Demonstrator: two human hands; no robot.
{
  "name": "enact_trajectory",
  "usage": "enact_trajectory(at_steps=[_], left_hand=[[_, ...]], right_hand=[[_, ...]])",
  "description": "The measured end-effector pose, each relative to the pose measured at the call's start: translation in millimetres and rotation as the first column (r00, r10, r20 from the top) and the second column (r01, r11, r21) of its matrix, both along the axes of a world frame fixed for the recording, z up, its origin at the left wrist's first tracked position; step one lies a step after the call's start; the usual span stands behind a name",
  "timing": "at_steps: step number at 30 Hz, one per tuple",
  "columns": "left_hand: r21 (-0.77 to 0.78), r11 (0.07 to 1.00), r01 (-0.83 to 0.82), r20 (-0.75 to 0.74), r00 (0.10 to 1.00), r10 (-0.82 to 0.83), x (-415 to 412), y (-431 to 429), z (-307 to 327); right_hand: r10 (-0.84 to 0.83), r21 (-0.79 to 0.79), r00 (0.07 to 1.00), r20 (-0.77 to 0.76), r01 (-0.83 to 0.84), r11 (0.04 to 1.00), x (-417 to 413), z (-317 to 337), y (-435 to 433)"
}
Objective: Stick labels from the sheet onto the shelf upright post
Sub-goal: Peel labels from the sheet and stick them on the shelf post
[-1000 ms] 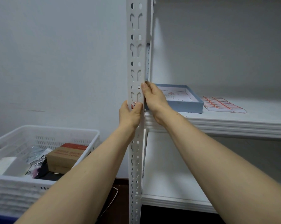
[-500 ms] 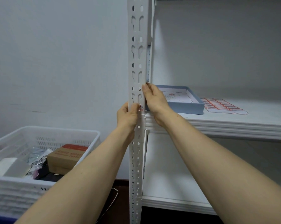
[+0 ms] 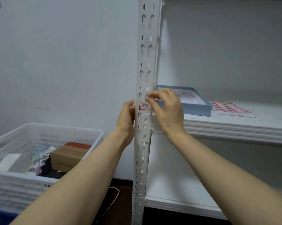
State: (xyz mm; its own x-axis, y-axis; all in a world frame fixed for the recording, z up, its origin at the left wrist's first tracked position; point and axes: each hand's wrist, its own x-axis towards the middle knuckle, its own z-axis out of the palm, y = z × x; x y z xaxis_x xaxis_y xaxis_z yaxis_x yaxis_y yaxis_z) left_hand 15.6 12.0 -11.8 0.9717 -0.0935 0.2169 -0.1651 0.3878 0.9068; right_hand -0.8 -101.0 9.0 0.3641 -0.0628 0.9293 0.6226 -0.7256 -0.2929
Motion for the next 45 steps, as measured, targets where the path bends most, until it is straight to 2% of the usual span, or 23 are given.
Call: enact_trajectory(at_steps=[2, 6, 11, 16, 27, 38, 45], left_hand=[[0.075, 0.997, -0.014, 0.001, 1.000, 0.014, 1.3, 4.3, -0.7], [0.209, 0.972, -0.107, 0.005, 0.994, 0.108, 6.8, 10.7, 10.6], [0.112, 0.982, -0.152, 0.057, 0.988, 0.146, 10.5, 11.6, 34.2], [0.079, 0.986, -0.147, 0.168, 0.977, 0.132, 12.5, 9.6, 33.1], [0.086, 0.983, -0.162, 0.183, 0.972, 0.144, 15.3, 11.6, 30.1], [0.081, 0.986, -0.146, 0.196, 0.972, 0.127, 14.8, 11.2, 29.5], [0.092, 0.982, -0.168, 0.196, 0.969, 0.147, 15.0, 10.7, 30.0]], right_hand=[[-0.152, -0.180, 0.978, 0.145, 0.177, 0.968, 7.4, -5.6, -4.1], [-0.291, -0.296, 0.882, 0.371, 0.409, 0.863, 17.6, -3.3, -5.5], [-0.331, -0.324, 0.790, 0.516, 0.537, 0.779, 25.7, -2.7, -9.1], [-0.366, -0.321, 0.771, 0.521, 0.575, 0.753, 21.6, 1.7, 0.4], [-0.317, -0.343, 0.686, 0.655, 0.644, 0.684, 28.0, 5.9, 3.9], [-0.336, -0.361, 0.704, 0.626, 0.644, 0.675, 29.2, 4.6, -1.7], [-0.353, -0.340, 0.762, 0.542, 0.583, 0.737, 23.4, -2.7, -11.0]])
